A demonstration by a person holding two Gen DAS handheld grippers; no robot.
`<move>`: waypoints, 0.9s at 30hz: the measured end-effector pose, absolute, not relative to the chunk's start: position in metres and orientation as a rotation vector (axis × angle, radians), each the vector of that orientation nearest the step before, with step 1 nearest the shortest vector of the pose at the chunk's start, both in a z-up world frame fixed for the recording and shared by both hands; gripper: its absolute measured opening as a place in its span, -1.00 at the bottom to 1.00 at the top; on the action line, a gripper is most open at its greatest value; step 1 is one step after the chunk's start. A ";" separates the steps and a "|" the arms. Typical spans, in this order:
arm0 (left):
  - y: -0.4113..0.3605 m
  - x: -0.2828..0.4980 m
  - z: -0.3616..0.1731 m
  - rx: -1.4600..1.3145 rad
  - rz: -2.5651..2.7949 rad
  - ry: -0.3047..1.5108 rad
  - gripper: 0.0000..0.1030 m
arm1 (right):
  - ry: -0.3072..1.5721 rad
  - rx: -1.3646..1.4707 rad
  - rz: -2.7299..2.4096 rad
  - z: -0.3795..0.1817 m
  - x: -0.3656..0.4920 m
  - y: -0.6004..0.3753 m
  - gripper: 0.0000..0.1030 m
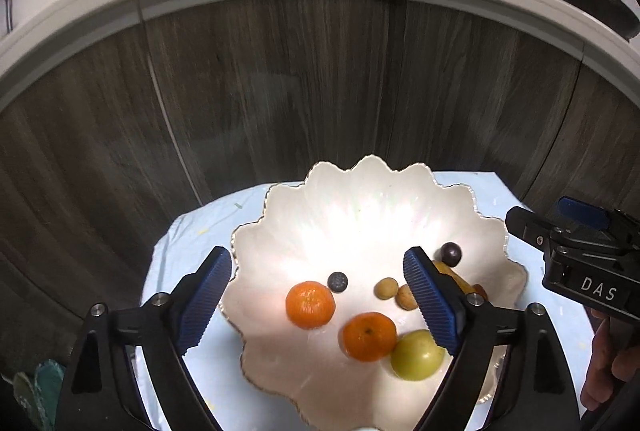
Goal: Organize fruits
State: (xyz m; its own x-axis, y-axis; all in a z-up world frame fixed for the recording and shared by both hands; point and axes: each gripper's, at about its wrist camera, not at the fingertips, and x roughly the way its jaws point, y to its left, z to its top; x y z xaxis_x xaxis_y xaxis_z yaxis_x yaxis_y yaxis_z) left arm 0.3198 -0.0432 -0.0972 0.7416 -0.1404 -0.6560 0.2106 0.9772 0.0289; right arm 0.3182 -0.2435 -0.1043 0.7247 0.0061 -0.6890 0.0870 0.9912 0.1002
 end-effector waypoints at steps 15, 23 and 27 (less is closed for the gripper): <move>-0.030 0.252 -0.050 0.100 -0.169 0.664 0.78 | 0.685 0.132 -0.043 -0.058 0.249 -0.233 0.76; -0.017 0.204 -0.036 0.092 -0.149 0.645 0.81 | 0.653 0.110 -0.027 -0.042 0.206 -0.221 0.76; -0.013 0.182 -0.034 0.089 -0.140 0.643 0.83 | 0.632 0.105 -0.016 -0.039 0.182 -0.216 0.85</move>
